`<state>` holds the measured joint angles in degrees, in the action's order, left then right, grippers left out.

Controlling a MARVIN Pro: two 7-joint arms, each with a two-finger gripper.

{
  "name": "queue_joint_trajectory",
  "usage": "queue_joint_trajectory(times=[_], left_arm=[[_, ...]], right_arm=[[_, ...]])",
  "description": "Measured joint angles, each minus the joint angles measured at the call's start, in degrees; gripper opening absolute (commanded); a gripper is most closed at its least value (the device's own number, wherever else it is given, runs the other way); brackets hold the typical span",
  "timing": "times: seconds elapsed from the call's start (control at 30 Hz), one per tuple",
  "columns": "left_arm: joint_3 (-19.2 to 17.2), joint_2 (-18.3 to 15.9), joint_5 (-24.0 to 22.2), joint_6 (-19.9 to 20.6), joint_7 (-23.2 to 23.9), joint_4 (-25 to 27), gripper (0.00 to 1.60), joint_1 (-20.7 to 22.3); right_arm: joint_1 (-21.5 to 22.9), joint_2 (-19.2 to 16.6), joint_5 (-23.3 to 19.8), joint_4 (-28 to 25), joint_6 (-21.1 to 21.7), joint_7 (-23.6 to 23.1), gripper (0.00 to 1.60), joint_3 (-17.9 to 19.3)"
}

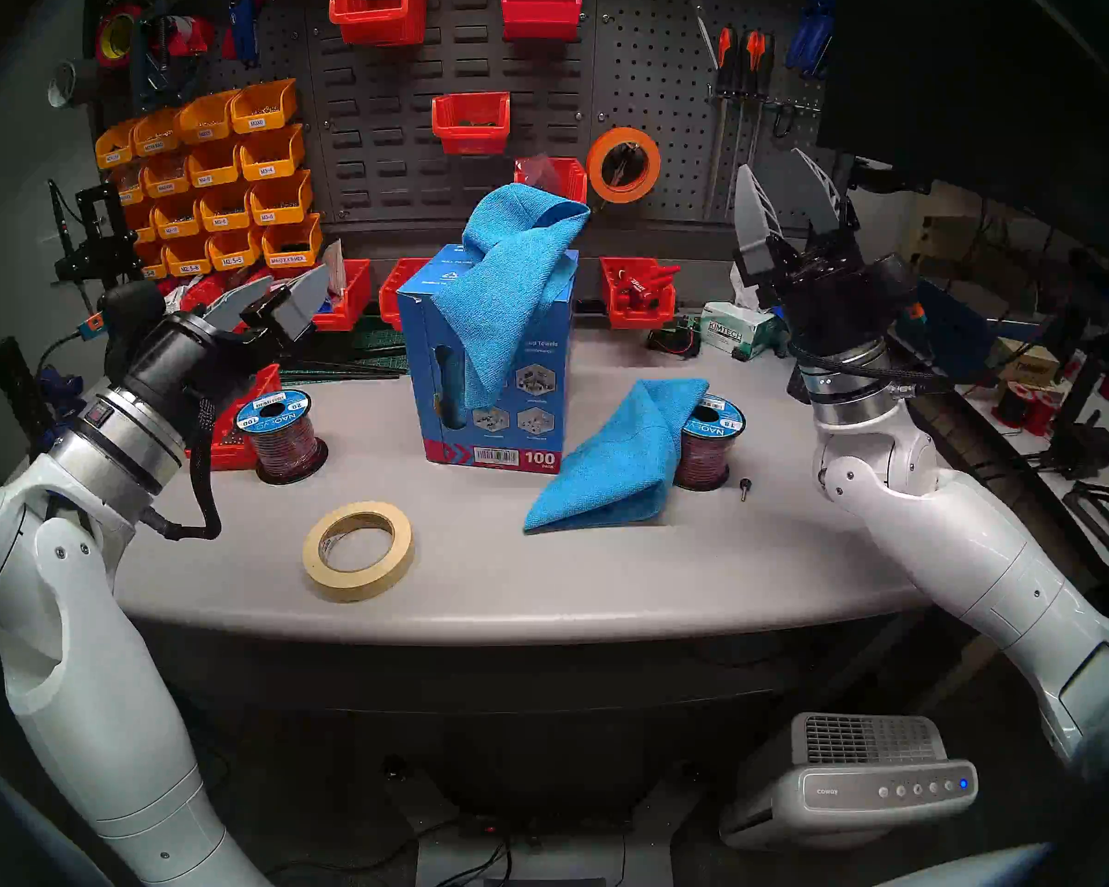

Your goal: Take out a shop towel

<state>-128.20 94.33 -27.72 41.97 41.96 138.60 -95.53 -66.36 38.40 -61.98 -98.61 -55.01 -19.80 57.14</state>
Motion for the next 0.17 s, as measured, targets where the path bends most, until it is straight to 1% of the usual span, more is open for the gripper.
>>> queue_joint_trajectory(times=[0.17], left_arm=[[-0.3, 0.0, -1.3, -1.3, 0.4, 0.0, 1.60, -1.1]], right_arm=[[-0.9, -0.4, 1.2, -1.1, 0.0, 2.4, 1.60, 0.5]])
